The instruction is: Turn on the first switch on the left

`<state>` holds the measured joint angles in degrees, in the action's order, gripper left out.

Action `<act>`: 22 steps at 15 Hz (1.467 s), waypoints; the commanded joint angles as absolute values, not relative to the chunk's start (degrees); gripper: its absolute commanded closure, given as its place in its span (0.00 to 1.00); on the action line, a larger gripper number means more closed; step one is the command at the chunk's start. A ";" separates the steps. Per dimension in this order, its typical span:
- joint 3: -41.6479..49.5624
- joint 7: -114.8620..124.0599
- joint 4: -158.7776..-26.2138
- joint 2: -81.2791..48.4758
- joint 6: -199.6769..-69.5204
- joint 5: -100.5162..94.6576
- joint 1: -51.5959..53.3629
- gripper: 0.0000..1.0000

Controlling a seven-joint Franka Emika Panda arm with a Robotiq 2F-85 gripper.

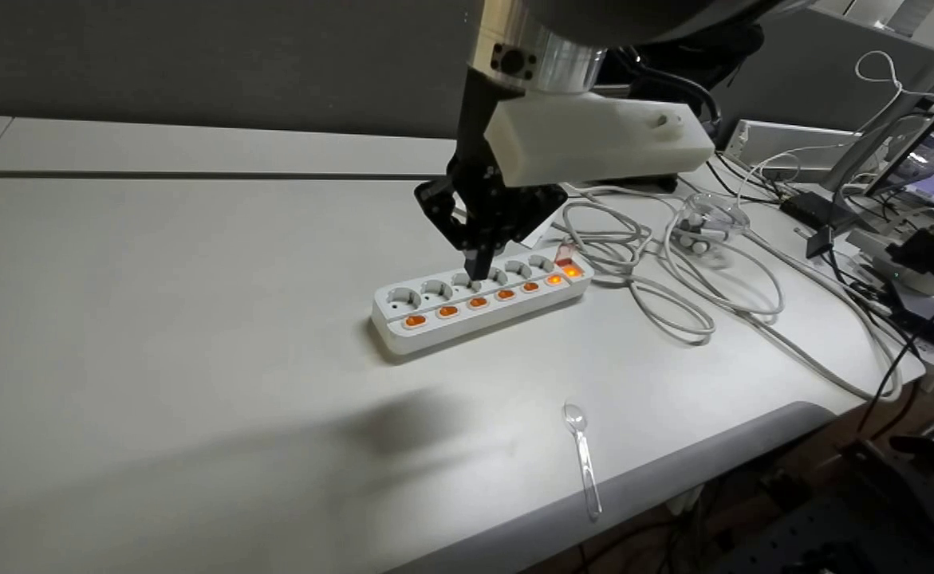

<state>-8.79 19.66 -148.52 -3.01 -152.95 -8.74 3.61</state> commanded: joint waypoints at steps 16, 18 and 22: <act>0.27 24.41 -141.57 -19.70 -163.35 -13.55 14.72 1.00; 0.63 24.13 -140.70 -21.11 -164.80 -11.77 15.53 1.00; 0.85 23.32 -139.52 -22.76 -166.28 -8.04 16.87 1.00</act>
<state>0.03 22.57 -141.20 -21.13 -165.44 -10.21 15.22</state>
